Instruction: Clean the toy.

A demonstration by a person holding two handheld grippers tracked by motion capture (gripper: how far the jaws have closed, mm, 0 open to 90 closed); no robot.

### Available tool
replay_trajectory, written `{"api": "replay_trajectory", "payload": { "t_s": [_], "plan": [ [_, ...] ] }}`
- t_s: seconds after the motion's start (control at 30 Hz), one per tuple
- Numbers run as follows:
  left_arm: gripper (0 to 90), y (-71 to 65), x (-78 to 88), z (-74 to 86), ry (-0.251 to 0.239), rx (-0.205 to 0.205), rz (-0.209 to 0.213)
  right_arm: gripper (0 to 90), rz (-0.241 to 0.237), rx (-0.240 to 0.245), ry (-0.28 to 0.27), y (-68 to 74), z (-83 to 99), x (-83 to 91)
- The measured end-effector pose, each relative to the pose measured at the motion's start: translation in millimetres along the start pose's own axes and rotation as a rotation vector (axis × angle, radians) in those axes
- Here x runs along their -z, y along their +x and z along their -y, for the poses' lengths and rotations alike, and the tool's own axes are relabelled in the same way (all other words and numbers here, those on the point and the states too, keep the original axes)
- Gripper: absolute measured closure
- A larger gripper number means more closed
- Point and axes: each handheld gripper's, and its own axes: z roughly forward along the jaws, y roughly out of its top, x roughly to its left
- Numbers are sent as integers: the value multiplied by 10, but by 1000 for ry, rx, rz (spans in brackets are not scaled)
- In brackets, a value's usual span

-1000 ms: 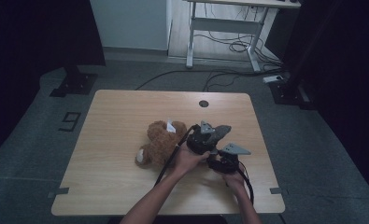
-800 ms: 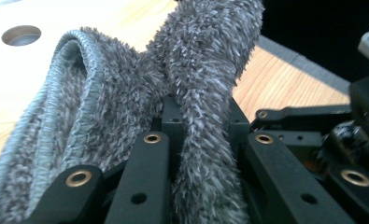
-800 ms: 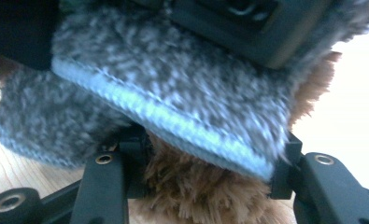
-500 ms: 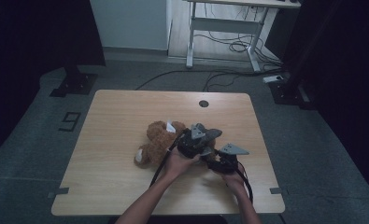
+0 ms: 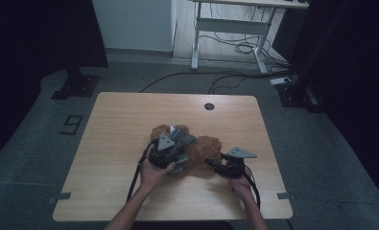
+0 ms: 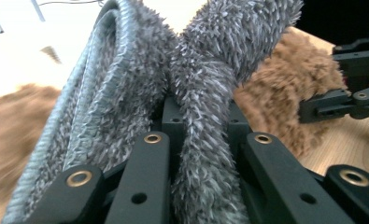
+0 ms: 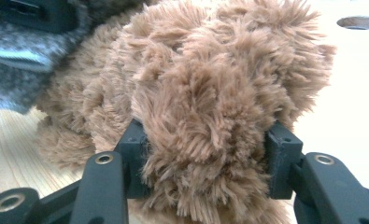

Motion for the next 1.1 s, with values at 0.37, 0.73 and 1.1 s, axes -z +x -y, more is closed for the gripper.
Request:
{"api": "replay_trajectory", "payload": {
  "t_s": [0.37,0.73,1.1],
  "plan": [
    [768,331,219,109,3,64,-45,469,-1,-6,-3,-2,-1,-7],
    [763,759,230,463,88,202,-59,470,-2,-9,-5,-13,-1,-11],
    [773,874,-42,273,46,235,-59,500,58,-4,-23,-91,-157,-218]
  ]
}}
